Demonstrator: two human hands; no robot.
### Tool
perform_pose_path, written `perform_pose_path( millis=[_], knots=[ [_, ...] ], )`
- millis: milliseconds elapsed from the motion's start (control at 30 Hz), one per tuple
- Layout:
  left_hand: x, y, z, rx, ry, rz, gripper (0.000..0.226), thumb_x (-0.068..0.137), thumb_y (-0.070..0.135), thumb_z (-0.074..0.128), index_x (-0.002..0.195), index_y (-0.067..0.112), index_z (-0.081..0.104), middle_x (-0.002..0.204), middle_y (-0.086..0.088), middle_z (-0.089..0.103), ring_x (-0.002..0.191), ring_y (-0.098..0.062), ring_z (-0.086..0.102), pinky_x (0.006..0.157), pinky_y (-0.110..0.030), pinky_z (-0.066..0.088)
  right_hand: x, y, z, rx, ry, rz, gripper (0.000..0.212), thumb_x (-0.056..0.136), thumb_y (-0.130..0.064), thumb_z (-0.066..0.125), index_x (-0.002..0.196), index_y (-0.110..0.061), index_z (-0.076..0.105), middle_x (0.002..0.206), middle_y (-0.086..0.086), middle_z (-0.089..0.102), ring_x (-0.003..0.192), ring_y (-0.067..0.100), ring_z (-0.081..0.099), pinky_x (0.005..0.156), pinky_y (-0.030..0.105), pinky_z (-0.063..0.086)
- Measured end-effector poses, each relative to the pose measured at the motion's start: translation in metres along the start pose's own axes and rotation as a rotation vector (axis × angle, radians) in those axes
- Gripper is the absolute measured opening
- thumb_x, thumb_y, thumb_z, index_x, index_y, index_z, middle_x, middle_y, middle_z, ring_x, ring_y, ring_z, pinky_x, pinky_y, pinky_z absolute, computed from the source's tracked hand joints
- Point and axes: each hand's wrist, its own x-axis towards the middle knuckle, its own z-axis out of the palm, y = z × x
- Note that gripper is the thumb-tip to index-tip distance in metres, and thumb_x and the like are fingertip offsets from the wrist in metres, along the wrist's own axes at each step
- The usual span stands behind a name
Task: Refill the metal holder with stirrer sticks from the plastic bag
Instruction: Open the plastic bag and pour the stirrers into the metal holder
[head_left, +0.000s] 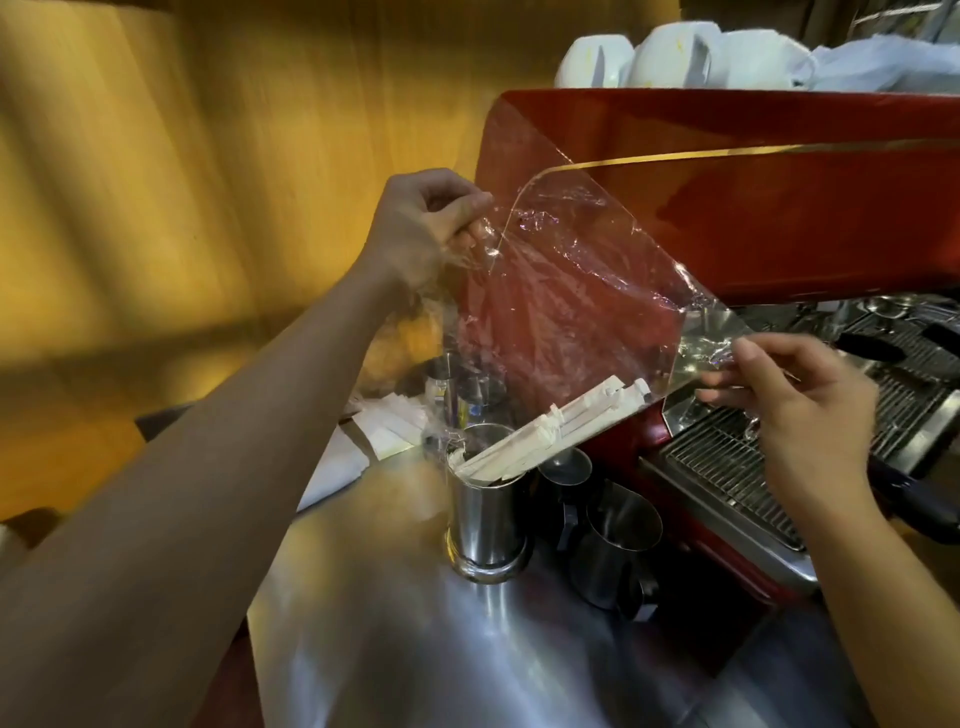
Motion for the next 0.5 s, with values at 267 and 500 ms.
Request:
perform_pose_path(
  millis=[267, 500],
  knots=[
    [-0.006, -0.021, -0.019, -0.028, 0.064, -0.05, 0.018, 0.088, 0.006, 0.061, 0.072, 0.015, 0.064, 0.06, -0.003, 0.06, 0.045, -0.001, 0.056, 0.055, -0.016, 0.05, 0.005, 0.005, 0.018, 0.024, -0.136, 0.126, 0.013, 0.085, -0.022, 0.063, 0.097, -0.022, 0.062, 0.089, -0.003, 0.063, 0.071, 0.014, 0.066, 0.046, 0.031, 0.056],
    [-0.014, -0.041, -0.045, -0.005, 0.126, -0.097, 0.015, 0.088, 0.014, 0.061, 0.075, 0.018, 0.065, 0.051, 0.012, 0.067, 0.054, -0.006, 0.061, 0.062, -0.025, 0.053, 0.021, 0.009, 0.055, 0.063, -0.165, 0.12, 0.016, 0.088, -0.013, 0.059, 0.075, -0.017, 0.067, 0.071, 0.002, 0.064, 0.055, 0.011, 0.061, 0.039, 0.023, 0.048]
  ],
)
